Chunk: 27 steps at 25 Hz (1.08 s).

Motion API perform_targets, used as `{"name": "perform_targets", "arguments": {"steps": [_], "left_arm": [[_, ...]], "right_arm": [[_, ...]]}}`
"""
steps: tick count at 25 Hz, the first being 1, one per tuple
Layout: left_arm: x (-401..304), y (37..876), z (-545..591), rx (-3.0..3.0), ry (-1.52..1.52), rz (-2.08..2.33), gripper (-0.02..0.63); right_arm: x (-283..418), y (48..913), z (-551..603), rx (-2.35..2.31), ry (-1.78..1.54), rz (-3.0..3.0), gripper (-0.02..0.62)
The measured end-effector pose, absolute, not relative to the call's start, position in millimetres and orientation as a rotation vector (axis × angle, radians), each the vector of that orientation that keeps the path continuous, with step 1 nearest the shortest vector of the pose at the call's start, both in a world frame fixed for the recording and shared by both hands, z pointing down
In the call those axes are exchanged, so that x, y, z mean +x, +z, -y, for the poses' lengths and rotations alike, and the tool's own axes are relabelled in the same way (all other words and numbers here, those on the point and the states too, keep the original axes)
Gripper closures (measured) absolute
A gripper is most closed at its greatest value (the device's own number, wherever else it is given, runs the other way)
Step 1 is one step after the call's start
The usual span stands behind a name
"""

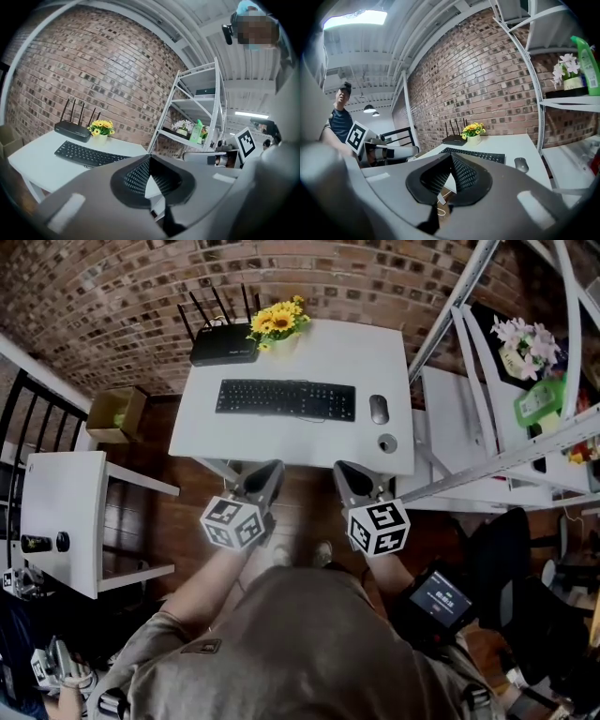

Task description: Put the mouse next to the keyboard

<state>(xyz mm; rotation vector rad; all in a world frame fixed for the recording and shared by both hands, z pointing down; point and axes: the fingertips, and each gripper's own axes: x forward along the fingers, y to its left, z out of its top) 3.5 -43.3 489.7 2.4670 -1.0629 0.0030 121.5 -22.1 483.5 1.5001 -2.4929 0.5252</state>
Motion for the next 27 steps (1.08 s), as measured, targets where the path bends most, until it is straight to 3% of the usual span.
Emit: {"name": "perform_targets", "arguments": {"steps": [27], "left_arm": [[-5.3,482.2,48.0,2.495,-0.035,1.005,0.606]], "right_arm": [[101.5,481.7,24.3,1.506,0.491,2.466,0.581]]}}
